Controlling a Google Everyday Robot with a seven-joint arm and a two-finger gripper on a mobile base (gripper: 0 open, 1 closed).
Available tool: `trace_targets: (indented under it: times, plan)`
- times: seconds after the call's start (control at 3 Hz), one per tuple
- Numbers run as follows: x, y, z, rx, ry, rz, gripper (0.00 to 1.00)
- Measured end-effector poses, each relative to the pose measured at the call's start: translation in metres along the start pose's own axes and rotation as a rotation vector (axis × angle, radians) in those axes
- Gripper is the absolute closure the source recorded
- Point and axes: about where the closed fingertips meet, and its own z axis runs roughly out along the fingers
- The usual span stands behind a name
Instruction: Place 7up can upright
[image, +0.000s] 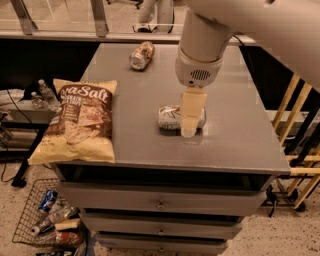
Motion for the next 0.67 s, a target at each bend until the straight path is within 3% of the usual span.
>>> trace_targets:
  times: [0.67]
  plan:
    - [-0.029, -0.019, 0.046, -0.061, 0.091, 0.013, 0.00]
